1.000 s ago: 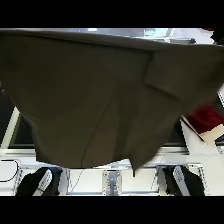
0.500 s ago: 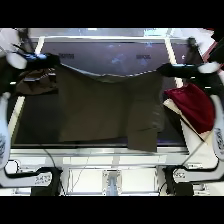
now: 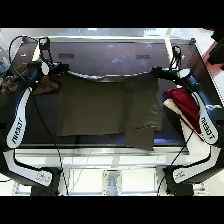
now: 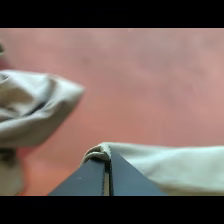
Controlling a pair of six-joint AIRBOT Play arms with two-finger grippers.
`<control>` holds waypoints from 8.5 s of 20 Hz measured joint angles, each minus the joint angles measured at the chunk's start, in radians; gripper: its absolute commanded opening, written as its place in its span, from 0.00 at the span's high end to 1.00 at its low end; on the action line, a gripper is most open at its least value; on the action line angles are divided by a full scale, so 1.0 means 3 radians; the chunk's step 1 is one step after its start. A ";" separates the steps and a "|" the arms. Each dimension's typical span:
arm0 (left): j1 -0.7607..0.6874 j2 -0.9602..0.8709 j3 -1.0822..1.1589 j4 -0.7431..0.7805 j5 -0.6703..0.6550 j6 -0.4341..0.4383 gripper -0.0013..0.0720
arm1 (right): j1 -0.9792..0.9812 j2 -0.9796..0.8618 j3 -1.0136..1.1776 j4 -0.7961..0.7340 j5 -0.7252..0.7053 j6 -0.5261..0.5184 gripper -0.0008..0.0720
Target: Fold the shirts.
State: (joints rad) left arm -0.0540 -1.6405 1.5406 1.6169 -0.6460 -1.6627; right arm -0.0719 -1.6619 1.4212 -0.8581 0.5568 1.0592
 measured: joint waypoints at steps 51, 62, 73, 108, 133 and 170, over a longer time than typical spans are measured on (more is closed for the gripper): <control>0.0095 0.2851 -0.2279 0.0031 -0.1425 -0.0221 0.03 | -0.0724 0.2010 -0.3248 -0.0394 0.2059 0.0727 0.25; 0.0095 0.2864 -0.2285 0.0003 -0.1395 -0.0226 0.16 | -0.0257 0.1939 -0.3401 0.0043 0.1837 0.0609 0.95; 0.0918 0.2861 -0.3409 -0.0219 -0.1301 -0.1413 0.21 | -0.0202 0.2298 -0.2916 0.0084 0.2216 0.0570 0.94; 0.1090 0.2579 -0.2388 -0.2520 -0.0582 0.0556 0.97 | -0.0200 0.2772 -0.1954 -0.0532 0.2481 0.1174 0.95; 0.0029 -0.0013 -0.0462 -0.1006 -0.0071 -0.0534 0.07 | -0.0238 -0.0131 -0.0080 -0.0375 0.1139 0.0721 0.44; -0.0992 -0.0792 0.0384 -0.2207 -0.0505 0.0858 0.97 | -0.0558 -0.0470 0.0591 0.0572 0.2660 0.0258 0.95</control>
State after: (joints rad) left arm -0.3515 -1.8782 1.6558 0.9546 -0.7975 -1.4052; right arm -0.2394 -1.8030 1.5986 -0.6865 1.3548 1.1366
